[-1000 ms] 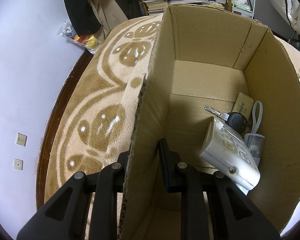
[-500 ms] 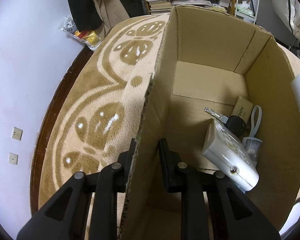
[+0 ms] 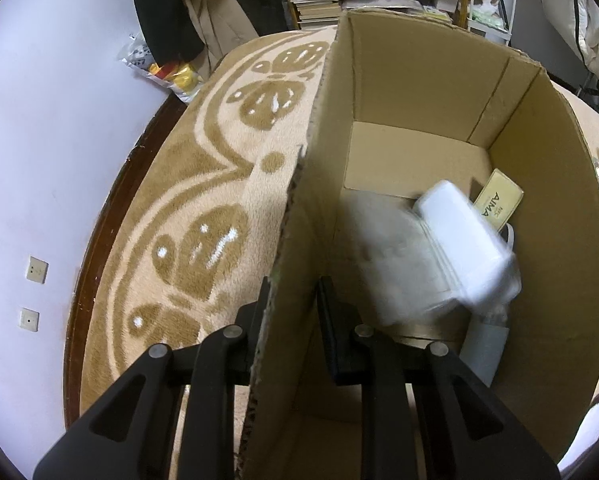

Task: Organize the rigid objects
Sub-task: 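Lift the white square item into the box and open the right tool, then grasp the white plug adapter with the right tool and lift it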

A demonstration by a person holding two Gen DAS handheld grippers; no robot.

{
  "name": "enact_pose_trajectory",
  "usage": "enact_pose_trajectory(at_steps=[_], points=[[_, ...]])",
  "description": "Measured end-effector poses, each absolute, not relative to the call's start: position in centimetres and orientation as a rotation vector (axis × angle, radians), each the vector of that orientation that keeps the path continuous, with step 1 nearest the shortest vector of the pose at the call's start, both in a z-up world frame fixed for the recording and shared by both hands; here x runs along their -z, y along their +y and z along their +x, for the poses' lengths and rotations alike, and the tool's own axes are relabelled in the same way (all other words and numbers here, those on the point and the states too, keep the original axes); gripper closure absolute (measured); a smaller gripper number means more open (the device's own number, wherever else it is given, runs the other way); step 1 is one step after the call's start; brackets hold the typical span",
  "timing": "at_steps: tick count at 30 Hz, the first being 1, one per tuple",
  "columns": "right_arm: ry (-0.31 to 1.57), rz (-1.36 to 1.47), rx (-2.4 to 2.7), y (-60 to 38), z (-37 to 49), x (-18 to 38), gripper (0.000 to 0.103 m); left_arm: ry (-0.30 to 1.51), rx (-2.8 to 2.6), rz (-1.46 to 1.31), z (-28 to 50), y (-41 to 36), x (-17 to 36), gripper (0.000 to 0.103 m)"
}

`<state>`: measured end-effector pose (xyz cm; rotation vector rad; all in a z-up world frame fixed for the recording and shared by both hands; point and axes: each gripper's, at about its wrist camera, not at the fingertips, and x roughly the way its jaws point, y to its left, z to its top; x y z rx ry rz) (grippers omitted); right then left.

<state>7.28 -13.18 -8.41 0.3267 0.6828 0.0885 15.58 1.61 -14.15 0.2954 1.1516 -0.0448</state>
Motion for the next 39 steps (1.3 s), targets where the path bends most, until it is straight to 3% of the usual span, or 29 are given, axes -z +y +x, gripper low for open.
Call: enact_pose_trajectory(at_steps=[5,10,19,39], points=[[0.649,0.301,-0.066,-13.2,6.8,7.4,0.043,1.156,0.045,0.287,15.6,1.7,14.1,0.083],[0.599,0.324,0.008,-15.5,6.1,6.5,0.024,1.154,0.044,0.292,15.6,1.7,13.9,0.083],[0.588,0.331,0.241,-22.3,5.0,7.0,0.002,1.152,0.042,0.299,15.5,1.7,13.9,0.082],[0.754,0.53,0.429,-33.6,5.8,13.4,0.0,1.137,0.042,0.359,15.4,1.0,14.3,0.082]])
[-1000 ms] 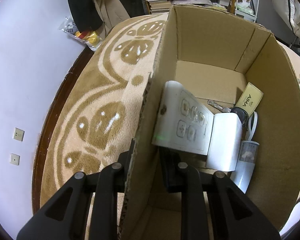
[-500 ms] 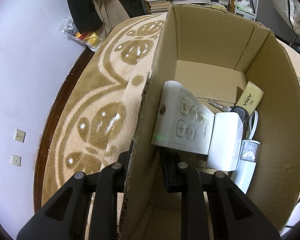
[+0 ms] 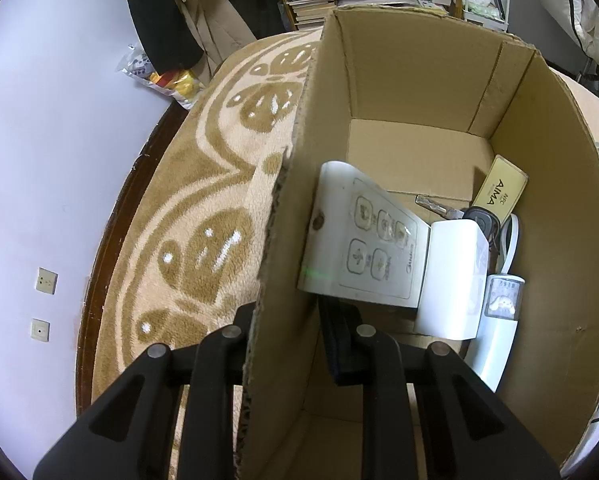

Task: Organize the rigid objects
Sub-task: 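Grasp the white plug adapter with the right tool and lift it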

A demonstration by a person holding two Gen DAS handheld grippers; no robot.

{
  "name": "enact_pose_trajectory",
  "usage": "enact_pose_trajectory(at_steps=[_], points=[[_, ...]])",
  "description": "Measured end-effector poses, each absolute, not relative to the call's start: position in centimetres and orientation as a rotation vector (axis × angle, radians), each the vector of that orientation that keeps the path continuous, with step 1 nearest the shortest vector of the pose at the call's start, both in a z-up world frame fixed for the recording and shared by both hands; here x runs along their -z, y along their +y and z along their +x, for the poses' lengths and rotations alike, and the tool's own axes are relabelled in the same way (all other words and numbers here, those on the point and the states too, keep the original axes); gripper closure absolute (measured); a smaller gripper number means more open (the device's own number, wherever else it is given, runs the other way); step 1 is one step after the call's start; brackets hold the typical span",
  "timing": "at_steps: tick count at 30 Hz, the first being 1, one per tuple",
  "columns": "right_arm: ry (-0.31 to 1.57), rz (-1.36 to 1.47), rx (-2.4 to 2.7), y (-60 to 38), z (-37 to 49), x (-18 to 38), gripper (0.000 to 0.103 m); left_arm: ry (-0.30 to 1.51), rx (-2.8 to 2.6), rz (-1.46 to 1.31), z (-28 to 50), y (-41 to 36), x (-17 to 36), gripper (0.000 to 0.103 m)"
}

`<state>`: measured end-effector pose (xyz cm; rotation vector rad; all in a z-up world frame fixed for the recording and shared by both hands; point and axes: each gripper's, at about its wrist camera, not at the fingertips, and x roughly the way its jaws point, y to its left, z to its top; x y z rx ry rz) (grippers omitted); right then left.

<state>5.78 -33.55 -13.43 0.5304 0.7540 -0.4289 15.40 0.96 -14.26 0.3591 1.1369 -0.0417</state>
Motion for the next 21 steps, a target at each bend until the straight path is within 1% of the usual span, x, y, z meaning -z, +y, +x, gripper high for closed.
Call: enact_pose_trajectory(at_steps=[6,9,14,16,18,21], points=[[0.786,0.568,0.399,-33.8,6.5,16.0,0.0,1.139,0.039,0.358,15.5,1.1,14.4,0.081],[0.772,0.585,0.391,-33.7,6.7,16.4,0.005,1.138,0.04,0.36,15.5,1.0,14.4,0.081],[0.761,0.581,0.421,-34.5,7.3,16.9,0.008,1.139,0.04,0.361,15.6,1.0,14.5,0.081],[0.764,0.583,0.426,-35.1,7.5,17.2,0.018,1.139,0.04,0.361,15.6,1.0,14.5,0.081],[0.776,0.589,0.42,-35.6,7.7,17.6,0.023,1.139,0.038,0.362,15.6,1.1,14.5,0.081],[0.764,0.701,0.375,-36.4,7.7,18.4,0.025,1.142,0.037,0.361,15.8,1.0,14.5,0.081]])
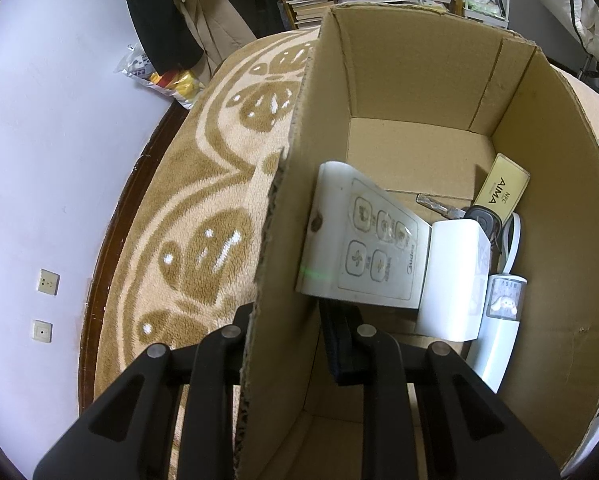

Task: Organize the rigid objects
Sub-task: 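Grasp the white plug adapter with the right tool and lift it, then carry the white plug adapter into the box and open the right tool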

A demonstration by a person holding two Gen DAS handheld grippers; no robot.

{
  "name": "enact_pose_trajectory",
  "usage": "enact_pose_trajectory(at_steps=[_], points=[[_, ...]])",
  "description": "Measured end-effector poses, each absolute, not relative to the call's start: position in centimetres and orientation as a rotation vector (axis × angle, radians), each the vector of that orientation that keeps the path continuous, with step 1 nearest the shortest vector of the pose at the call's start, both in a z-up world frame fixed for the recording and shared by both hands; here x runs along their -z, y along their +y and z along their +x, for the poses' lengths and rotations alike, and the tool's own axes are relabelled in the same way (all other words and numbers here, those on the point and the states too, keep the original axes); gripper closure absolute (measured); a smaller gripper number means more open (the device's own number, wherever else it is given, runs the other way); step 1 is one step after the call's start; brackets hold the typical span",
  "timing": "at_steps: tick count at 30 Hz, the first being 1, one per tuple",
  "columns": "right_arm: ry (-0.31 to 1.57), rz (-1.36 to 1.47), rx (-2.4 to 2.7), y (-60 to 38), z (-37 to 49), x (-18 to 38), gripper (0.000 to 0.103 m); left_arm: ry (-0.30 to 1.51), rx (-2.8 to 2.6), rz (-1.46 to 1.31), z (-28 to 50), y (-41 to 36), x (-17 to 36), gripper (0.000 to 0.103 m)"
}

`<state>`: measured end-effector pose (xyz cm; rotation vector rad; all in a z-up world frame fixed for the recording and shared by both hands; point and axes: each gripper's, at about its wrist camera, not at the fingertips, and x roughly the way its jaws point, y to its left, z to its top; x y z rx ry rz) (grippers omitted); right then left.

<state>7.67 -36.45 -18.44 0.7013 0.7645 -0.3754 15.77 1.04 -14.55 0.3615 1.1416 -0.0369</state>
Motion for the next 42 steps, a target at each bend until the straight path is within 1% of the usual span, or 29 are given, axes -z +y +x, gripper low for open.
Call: enact_pose_trajectory(at_steps=[2,6,7,9,15,25,42], points=[[0.755,0.74,0.372,-36.6,7.6,18.9,0.025,1.141,0.038,0.361,15.8,1.1,14.5,0.081],[0.777,0.704,0.37,-36.1,7.8,19.0,0.025,1.14,0.036,0.364,15.8,1.1,14.5,0.081],[0.779,0.7,0.371,-35.9,7.8,19.0,0.031,1.14,0.037,0.363,15.8,1.1,14.5,0.081],[0.785,0.69,0.392,-35.8,7.9,19.0,0.035,1.141,0.039,0.361,15.9,1.2,14.5,0.081],[0.777,0.62,0.44,-34.8,7.6,18.1,0.035,1.14,0.038,0.361,15.8,1.1,14.6,0.081],[0.727,0.527,0.44,-32.0,7.1,14.5,0.035,1.141,0.037,0.36,15.7,1.1,14.6,0.081],[0.591,0.362,0.261,-24.0,7.3,5.5,0.035,1.141,0.036,0.36,15.6,1.2,14.5,0.081]])
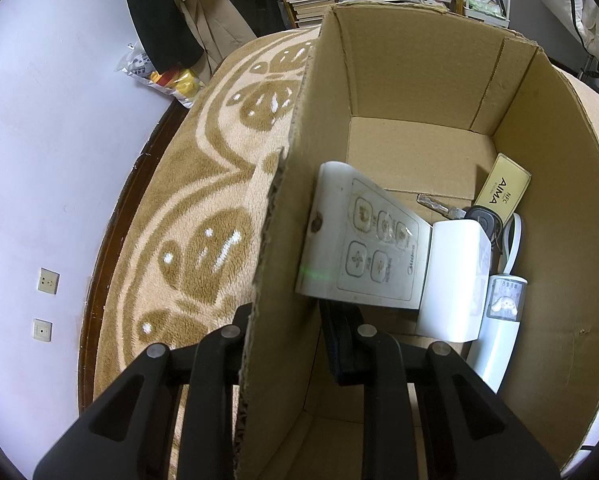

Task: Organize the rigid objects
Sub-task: 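Carry the white plug adapter into the box and open the right tool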

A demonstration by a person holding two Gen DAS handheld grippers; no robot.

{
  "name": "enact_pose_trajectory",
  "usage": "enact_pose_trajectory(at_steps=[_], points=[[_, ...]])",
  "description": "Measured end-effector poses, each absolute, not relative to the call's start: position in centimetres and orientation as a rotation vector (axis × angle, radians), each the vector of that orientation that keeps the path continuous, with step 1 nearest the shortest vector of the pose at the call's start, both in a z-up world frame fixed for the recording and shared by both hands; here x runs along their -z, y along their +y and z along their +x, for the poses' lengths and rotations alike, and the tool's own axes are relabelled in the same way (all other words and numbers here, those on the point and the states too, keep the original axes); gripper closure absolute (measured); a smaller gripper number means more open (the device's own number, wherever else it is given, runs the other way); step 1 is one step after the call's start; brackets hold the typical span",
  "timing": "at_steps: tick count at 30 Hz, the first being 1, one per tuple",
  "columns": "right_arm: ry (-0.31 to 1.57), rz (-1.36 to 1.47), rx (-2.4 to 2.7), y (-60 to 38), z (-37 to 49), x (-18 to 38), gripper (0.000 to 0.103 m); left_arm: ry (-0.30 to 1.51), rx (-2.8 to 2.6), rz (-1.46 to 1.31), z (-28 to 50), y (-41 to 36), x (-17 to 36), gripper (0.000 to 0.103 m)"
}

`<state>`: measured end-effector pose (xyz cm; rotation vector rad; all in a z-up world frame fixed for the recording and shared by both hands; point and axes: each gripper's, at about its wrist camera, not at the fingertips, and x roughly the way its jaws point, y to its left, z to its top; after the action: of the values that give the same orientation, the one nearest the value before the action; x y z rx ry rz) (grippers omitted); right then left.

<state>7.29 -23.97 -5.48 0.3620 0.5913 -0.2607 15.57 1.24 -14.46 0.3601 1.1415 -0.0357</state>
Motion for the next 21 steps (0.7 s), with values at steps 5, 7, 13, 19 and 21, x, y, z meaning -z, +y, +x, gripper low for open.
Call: enact_pose_trajectory(at_steps=[5,7,13,19,21], points=[[0.559,0.342,0.174,-21.2,7.6,4.1,0.035,1.142,0.036,0.359,15.6,1.2,14.5,0.081],[0.556,0.332,0.148,-20.3,7.8,4.0,0.035,1.142,0.036,0.359,15.6,1.2,14.5,0.081],[0.561,0.277,0.063,-17.0,8.5,3.8,0.035,1.143,0.036,0.357,15.6,1.2,14.6,0.081],[0.549,0.256,-0.005,-15.2,8.3,3.7,0.035,1.141,0.036,0.357,15.5,1.3,14.6,0.081],[0.547,0.27,-0.034,-14.9,8.3,3.8,0.035,1.135,0.034,0.37,15.5,1.1,14.6,0.081]])
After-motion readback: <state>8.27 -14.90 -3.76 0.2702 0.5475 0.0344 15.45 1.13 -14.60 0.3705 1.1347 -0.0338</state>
